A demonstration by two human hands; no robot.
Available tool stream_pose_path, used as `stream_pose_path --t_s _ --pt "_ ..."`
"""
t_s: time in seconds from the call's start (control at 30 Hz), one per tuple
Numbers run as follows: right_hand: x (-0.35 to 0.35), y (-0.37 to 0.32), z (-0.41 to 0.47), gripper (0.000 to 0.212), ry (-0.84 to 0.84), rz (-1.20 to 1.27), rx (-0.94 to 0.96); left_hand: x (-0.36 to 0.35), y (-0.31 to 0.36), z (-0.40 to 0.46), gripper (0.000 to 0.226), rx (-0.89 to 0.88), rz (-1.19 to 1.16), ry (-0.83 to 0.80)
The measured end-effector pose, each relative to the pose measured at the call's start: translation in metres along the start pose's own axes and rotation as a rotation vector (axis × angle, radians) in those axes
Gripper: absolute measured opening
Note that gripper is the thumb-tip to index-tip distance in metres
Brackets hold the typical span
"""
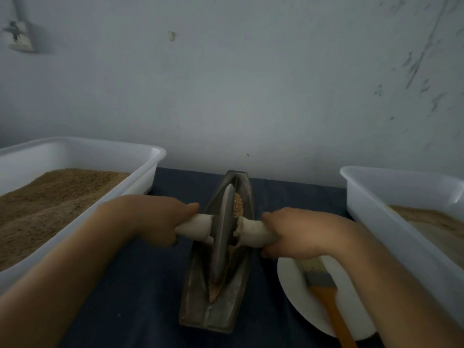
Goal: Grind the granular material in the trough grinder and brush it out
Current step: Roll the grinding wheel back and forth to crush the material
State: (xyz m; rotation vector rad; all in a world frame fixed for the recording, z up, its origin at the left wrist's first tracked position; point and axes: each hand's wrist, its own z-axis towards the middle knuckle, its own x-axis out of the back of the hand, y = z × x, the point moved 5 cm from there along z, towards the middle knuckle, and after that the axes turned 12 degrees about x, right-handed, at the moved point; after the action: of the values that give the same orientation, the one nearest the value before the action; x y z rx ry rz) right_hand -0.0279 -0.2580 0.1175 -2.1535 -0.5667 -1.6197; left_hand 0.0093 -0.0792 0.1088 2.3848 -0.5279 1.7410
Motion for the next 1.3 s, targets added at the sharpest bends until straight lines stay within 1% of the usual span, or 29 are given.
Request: stream_pose_path --t_s 0.07,0.13,0.23,0.33,0.43,0.5,0.57,0.63,0.7,0.77,0.83,0.9,0.97,1.03,1.1,1.17,1.23,1.3 --pt "0.001 -0.004 -0.006 0.028 -0.041 0.013 0.019 0.001 -0.001 -0.006 0.039 -0.022 -0.006 -0.038" --pt "0.000 -0.002 -0.004 0.029 -0.045 0.017 0.017 0.000 -0.001 -0.005 0.036 -0.015 -0.020 -0.042" --pt "-0.001 0.008 0.009 0.027 0.015 0.017 -0.021 -0.002 -0.001 0.009 0.037 0.037 -0.046 0.011" --pt "-0.003 0.025 0.024 0.023 0.192 -0.045 -0.073 0.001 -0.003 0.029 0.037 0.074 -0.052 0.183" --pt "-0.005 0.037 0.035 0.023 0.409 -0.202 -0.090 0.003 -0.005 0.044 0.037 0.124 -0.009 0.411" --pt "-0.005 0.040 0.038 0.025 0.515 -0.272 -0.092 0.003 -0.004 0.048 0.037 0.145 0.006 0.567" --pt "-0.006 0.041 0.039 0.026 0.564 -0.300 -0.096 0.003 -0.001 0.048 0.037 0.133 -0.020 0.683" --pt "-0.006 0.040 0.038 0.026 0.561 -0.298 -0.097 0.002 -0.001 0.045 0.040 0.127 -0.032 0.710" --pt "-0.006 0.038 0.036 0.024 0.503 -0.289 -0.093 0.002 -0.001 0.043 0.044 0.135 0.009 0.656" --pt "-0.005 0.034 0.032 0.024 0.403 -0.228 -0.086 0.003 0.000 0.039 0.046 0.128 0.067 0.550" --pt "-0.004 0.027 0.026 0.027 0.279 -0.128 -0.080 0.003 0.000 0.031 0.046 0.103 0.070 0.395" --pt "-0.003 0.018 0.018 0.035 0.152 -0.068 -0.070 0.003 0.002 0.019 0.046 0.079 0.025 0.220" --pt "-0.002 0.008 0.010 0.031 0.051 -0.062 -0.027 0.002 0.003 0.007 0.046 0.055 0.003 0.078" --pt "-0.001 0.001 0.003 0.025 -0.010 -0.051 0.004 0.002 0.004 -0.003 0.045 0.037 0.007 -0.014" --pt "0.000 0.000 -0.001 0.029 -0.034 -0.027 0.009 0.002 0.004 -0.007 0.043 0.027 0.009 -0.048" --pt "-0.001 0.002 0.002 0.029 -0.025 -0.018 0.007 0.001 0.003 -0.005 0.041 0.032 -0.007 -0.047" --pt "-0.002 0.006 0.010 0.026 0.022 -0.018 -0.015 0.000 0.002 0.003 0.041 0.055 -0.032 -0.026" --pt "-0.003 0.015 0.019 0.026 0.107 -0.042 -0.056 0.000 0.000 0.014 0.042 0.078 -0.068 0.017"
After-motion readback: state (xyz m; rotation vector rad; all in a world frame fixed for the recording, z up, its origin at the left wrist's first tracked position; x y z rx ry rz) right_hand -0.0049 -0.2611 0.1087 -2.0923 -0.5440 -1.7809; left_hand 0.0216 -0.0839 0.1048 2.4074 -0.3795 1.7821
